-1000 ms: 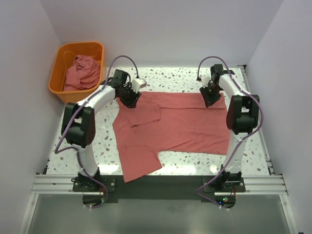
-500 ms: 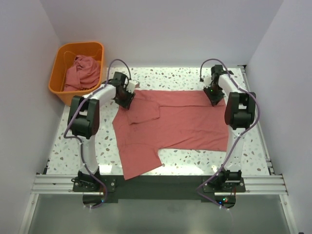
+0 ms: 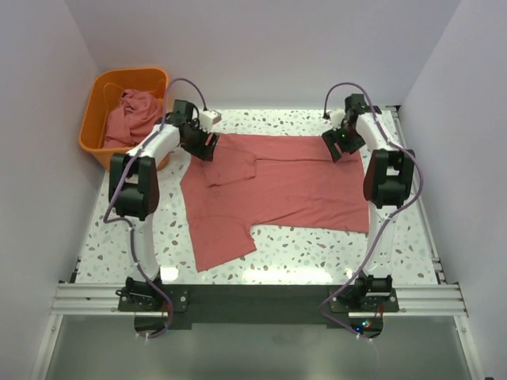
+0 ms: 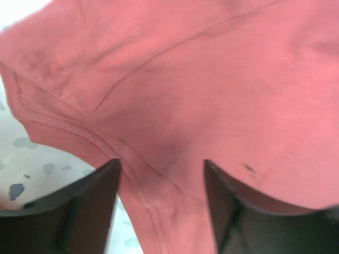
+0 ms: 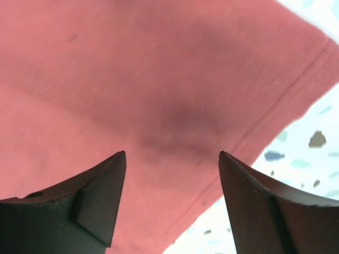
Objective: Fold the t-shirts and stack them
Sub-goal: Fold the tshirt
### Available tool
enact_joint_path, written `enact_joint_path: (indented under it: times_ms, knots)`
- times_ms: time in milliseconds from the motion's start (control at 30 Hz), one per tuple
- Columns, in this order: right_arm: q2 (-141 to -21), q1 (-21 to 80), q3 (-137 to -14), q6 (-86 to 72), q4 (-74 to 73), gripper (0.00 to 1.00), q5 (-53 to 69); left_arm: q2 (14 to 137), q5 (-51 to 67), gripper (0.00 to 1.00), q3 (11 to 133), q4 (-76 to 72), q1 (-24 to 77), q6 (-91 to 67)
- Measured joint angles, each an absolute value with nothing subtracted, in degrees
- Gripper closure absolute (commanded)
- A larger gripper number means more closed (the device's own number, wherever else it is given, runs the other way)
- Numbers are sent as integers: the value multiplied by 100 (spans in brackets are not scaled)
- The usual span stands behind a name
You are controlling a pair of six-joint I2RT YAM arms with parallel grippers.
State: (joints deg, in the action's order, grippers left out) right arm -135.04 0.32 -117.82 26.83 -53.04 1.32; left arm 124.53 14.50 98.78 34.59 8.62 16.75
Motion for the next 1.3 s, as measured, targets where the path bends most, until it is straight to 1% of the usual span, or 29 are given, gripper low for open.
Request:
enact_joint_path:
  times_ms: [33,67,100,167,267,300,367,400,500,633,733,900,1200,1300]
  knots:
    - [-13375,30,-11734,2687,-5378,22,266,12298,1573,24,9815,3472,862,1743]
    - [-13179,30,-11614,2711,-5433,19,388,12060,1719,18,9684,3500,862,1848]
    - [-12921,30,-11463,2749,-5518,17,510,11762,1881,16,9535,3566,862,1975]
    - [-12263,30,-11093,2877,-5680,17,720,11002,2185,15,9115,3618,862,2241]
    - [-11019,30,-10235,3162,-5815,20,923,9714,2617,15,8340,3743,862,2724]
    - [-10556,32,-9878,3280,-5854,25,991,9310,2749,15,8058,3802,862,2899]
    - [-9756,30,-9231,3527,-6049,30,1031,8628,2991,17,7522,3992,862,3262]
    - [-9421,30,-8873,3647,-6066,37,1039,8359,3076,18,7236,4080,862,3439]
    - [-8801,32,-7708,3983,-6158,49,982,7848,3208,23,6425,4475,864,3931]
    - [-8648,32,-6246,4327,-6036,54,718,7603,3155,26,5505,4901,919,4471]
    - [-8604,32,-5649,4473,-5918,56,541,7312,3009,27,4987,5061,1022,4713]
    - [-8315,47,-5199,4609,-5494,56,351,6871,2856,27,4735,5166,1105,4928]
    - [-8294,73,-4659,4814,-4622,57,32,6829,2720,26,4626,5137,1245,5081]
    - [-8364,75,-4425,4932,-4204,64,-150,6836,2696,27,4611,5111,1391,5083]
